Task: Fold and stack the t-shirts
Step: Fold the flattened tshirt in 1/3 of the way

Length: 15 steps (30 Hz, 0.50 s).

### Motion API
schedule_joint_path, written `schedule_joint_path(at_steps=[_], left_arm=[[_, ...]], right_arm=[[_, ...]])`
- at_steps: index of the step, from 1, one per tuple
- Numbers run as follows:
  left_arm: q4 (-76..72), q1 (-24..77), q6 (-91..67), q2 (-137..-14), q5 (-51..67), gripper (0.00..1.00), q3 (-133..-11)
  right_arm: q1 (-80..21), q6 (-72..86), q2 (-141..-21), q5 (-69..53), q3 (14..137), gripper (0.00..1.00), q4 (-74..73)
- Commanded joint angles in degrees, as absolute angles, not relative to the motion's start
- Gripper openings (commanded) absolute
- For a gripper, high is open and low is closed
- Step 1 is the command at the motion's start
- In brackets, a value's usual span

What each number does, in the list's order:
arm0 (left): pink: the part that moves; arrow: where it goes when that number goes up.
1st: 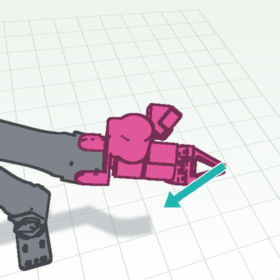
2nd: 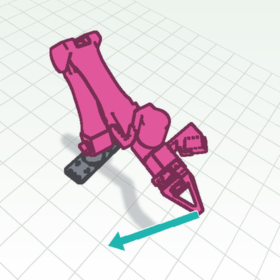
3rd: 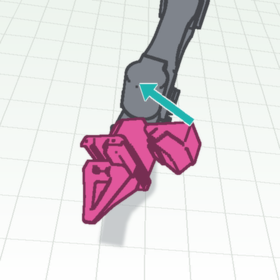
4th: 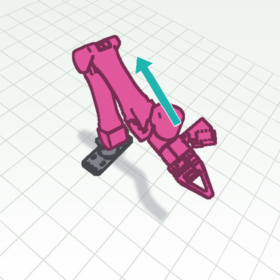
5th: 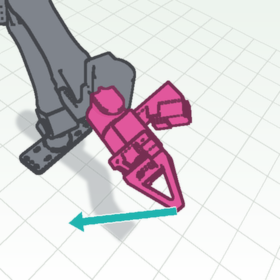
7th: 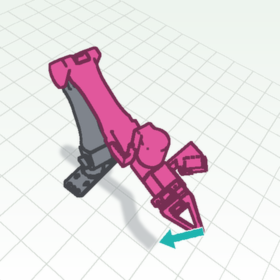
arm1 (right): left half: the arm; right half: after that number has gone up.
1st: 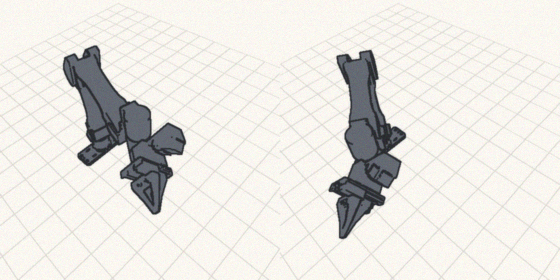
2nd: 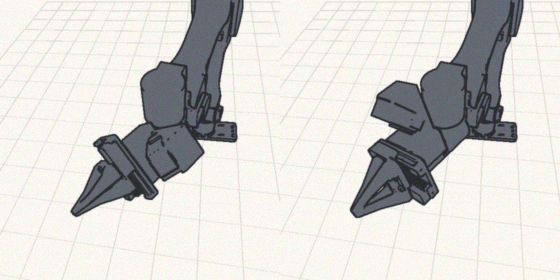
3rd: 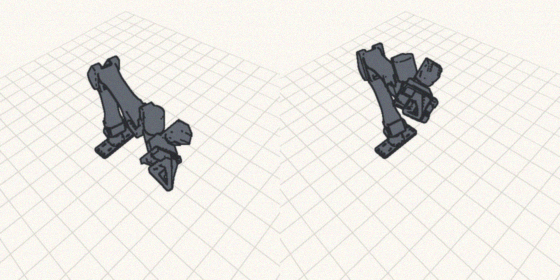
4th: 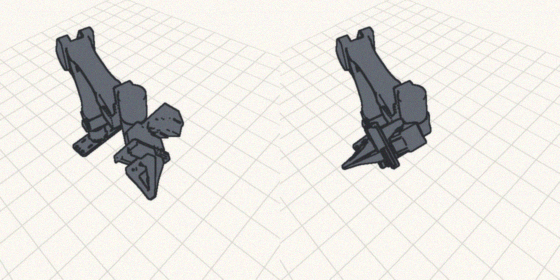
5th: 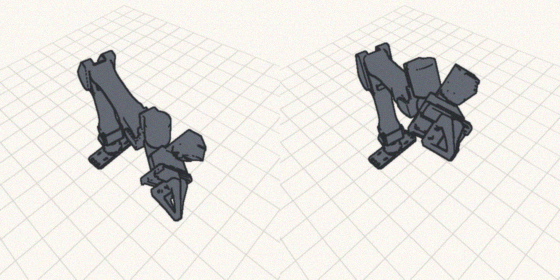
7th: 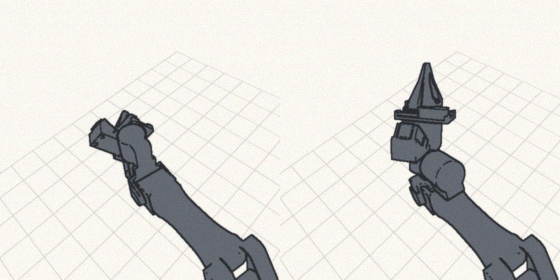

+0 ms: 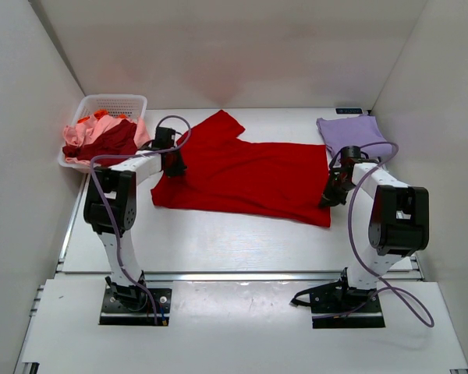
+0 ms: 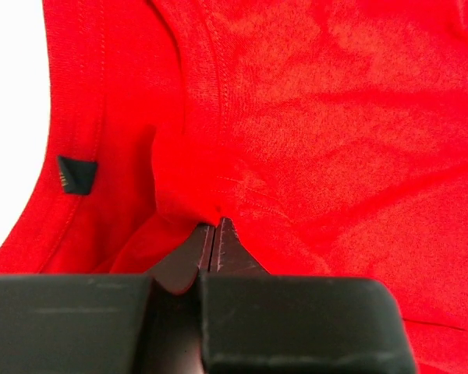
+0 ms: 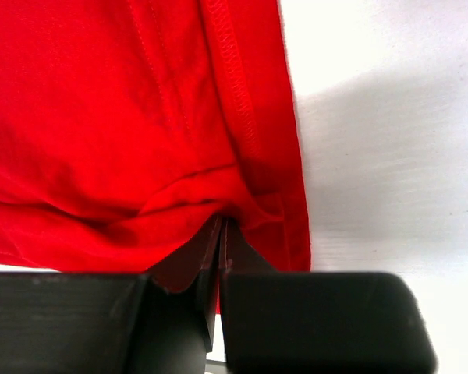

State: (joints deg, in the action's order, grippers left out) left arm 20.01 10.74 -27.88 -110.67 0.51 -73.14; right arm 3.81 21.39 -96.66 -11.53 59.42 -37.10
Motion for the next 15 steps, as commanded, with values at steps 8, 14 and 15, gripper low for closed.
schedule_joint_path(at_steps=[8,14,15], left_arm=[[20.2,9.8,-26.3,-103.0,0.2,0.12,-75.4],[20.0,10.0,-26.0,-104.1,0.1,0.37,-75.3],[20.1,10.2,-26.4,-104.4,0.1,0.37,-75.3]], right_arm=[[5.4,20.4,-93.1,-11.5,63.5,0.00,-38.1],[5.1,20.4,-94.0,-11.9,63.5,0.19,-38.1],[5.0,20.4,-94.2,-11.9,63.3,0.29,-38.0]])
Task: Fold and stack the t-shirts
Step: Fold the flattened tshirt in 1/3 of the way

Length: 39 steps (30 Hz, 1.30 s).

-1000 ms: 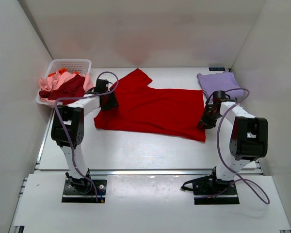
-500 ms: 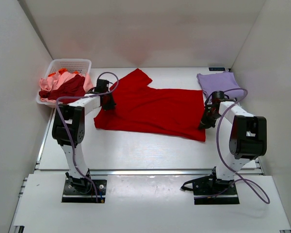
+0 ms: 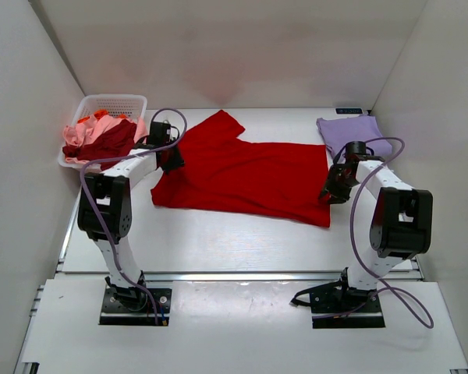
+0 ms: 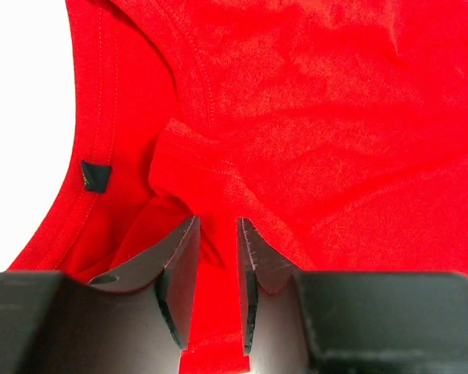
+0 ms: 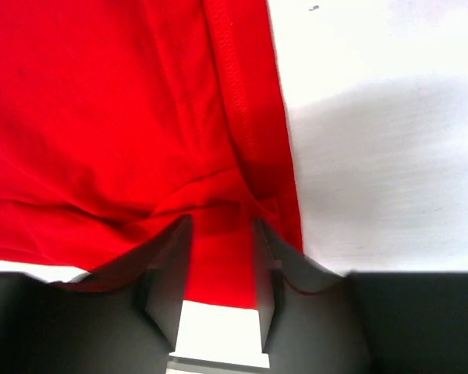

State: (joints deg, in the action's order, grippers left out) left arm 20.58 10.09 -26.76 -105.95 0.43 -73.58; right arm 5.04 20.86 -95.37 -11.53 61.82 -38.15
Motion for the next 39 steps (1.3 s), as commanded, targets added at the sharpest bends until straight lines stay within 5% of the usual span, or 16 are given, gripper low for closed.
schedule_joint_path(at_steps=[1,4,6,11,12,15,16,39], left_arm=[[20.1,10.1,-26.3,-104.8,0.1,0.37,-75.2],[20.0,10.5,-26.2,-105.8,0.1,0.43,-75.0],[20.0,10.6,-25.9,-106.3,0.1,0.52,-75.1],[20.2,10.7,-25.8,-108.2,-1.8,0.52,-75.1],[20.4,10.9,-25.8,-108.5,-1.7,0.46,-75.1],[20.7,10.9,-25.8,-109.7,-1.5,0.12,-75.9],[21.0,10.6,-26.1,-109.9,-1.6,0.00,-76.3],[22.0,8.0,-26.5,-98.1,-5.3,0.00,-73.8]], right_arm=[[4.9,20.5,-94.7,-11.7,63.2,0.37,-37.7],[4.0,20.9,-95.4,-11.4,62.5,0.49,-37.4],[4.1,20.7,-96.1,-11.2,62.4,0.49,-37.0],[4.0,21.2,-96.9,-11.4,61.2,0.43,-35.7],[4.0,20.9,-96.9,-11.8,61.3,0.41,-35.6],[4.2,20.9,-97.6,-12.3,61.3,0.02,-35.6],[4.4,21.3,-97.7,-12.1,61.5,0.00,-35.2],[6.6,20.9,-91.3,-11.6,64.4,0.00,-39.0]])
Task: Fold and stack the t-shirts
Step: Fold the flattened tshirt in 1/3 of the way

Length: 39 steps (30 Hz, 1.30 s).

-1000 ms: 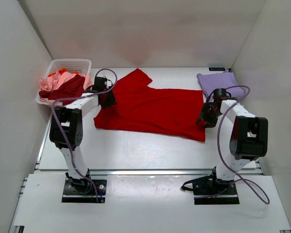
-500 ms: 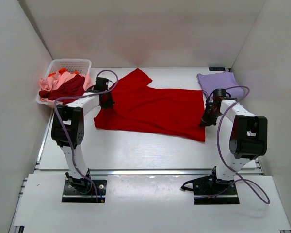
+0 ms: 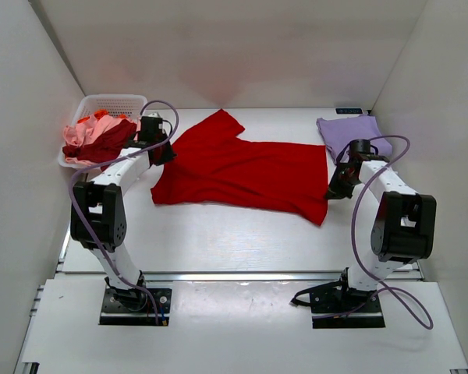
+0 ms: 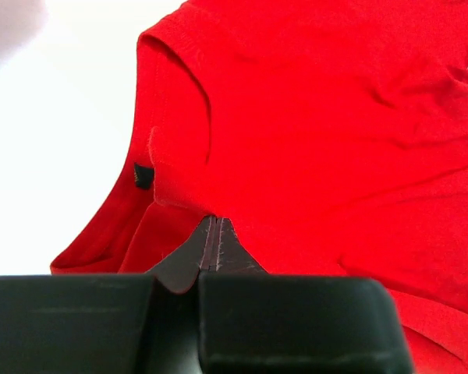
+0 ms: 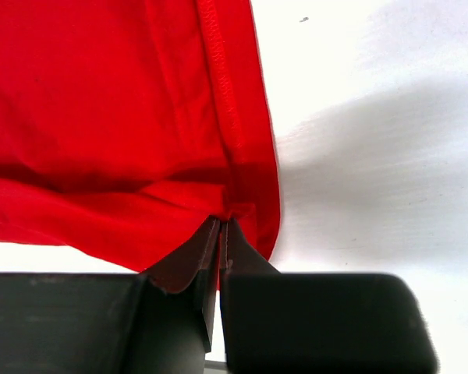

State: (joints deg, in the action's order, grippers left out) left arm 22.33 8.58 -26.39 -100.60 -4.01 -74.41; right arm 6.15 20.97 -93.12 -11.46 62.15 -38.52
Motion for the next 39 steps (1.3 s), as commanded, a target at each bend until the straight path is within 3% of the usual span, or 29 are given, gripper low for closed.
schedule_joint_path(at_steps=[1,11,12,13,15,19,23,25,28,30,39], left_arm=[[22.1,8.0,-26.4,-97.7,-4.9,0.00,-73.7],[21.0,8.1,-24.7,-101.1,-5.1,0.01,-75.2],[21.0,8.4,-24.4,-102.0,-5.0,0.12,-75.8],[20.7,8.5,-24.3,-102.7,-4.8,0.32,-77.0],[22.9,8.6,-23.5,-104.6,-3.8,0.48,-80.0],[24.6,8.7,-22.6,-104.3,-2.8,0.57,-81.1],[25.0,10.2,-22.0,-99.9,-3.3,0.54,-74.1],[24.7,11.1,-21.6,-97.5,-3.9,0.52,-70.7],[25.1,13.2,-22.2,-96.5,-5.9,0.49,-65.8],[25.5,14.8,-23.7,-97.0,-6.8,0.46,-64.7],[34.1,18.9,-25.8,-108.1,-10.6,0.41,-70.2]], right_arm=[[6.8,21.1,-91.3,-11.4,64.2,0.00,-38.8],[7.6,20.0,-95.2,-11.8,68.8,0.00,-38.6],[7.6,19.7,-95.6,-11.8,68.9,0.00,-38.2],[7.7,19.5,-96.4,-10.9,70.5,0.00,-38.2],[7.9,19.4,-98.5,-9.8,73.4,0.07,-39.0],[6.6,18.7,-99.6,-6.5,76.5,0.25,-41.2],[2.2,18.0,-97.3,-0.7,75.5,0.26,-43.1],[0.3,18.3,-95.8,-1.7,72.7,0.20,-42.8],[-1.7,19.2,-94.6,-4.2,67.8,0.04,-40.2],[-1.8,20.3,-94.7,-6.7,65.7,0.00,-38.8],[-4.0,21.7,-101.7,-7.4,64.1,0.00,-36.7]])
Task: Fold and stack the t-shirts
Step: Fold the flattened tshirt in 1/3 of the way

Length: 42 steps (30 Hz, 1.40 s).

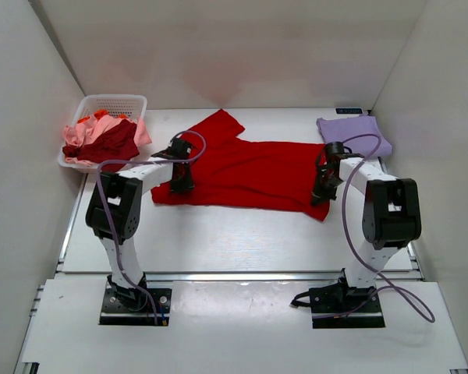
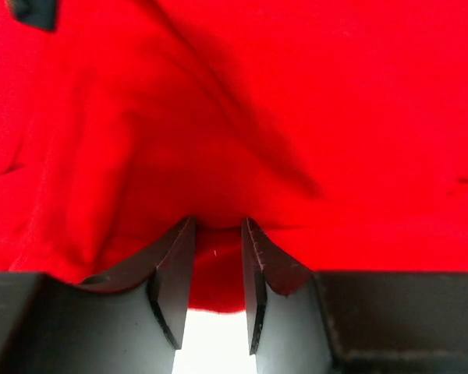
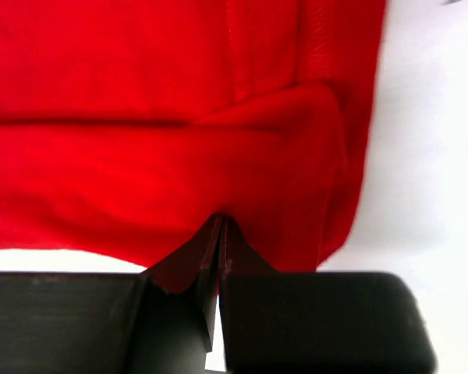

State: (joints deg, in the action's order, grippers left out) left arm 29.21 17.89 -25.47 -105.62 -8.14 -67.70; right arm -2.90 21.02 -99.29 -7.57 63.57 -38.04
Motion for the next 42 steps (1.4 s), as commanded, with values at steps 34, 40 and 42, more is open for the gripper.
schedule_joint_path(at_steps=[34,40,42], left_arm=[[49.7,21.1,-20.1,-72.8,-0.3,0.28,-47.3],[49.0,20.3,-20.0,-71.7,1.5,0.33,-58.9],[46.5,20.1,-19.3,-73.9,1.4,0.40,-63.1]], right_arm=[[-0.1,22.3,-86.8,-3.5,47.4,0.00,-51.6],[-2.5,19.2,-84.0,-4.1,56.8,0.00,-52.6],[-2.6,18.3,-83.0,-4.7,60.0,0.04,-52.3]])
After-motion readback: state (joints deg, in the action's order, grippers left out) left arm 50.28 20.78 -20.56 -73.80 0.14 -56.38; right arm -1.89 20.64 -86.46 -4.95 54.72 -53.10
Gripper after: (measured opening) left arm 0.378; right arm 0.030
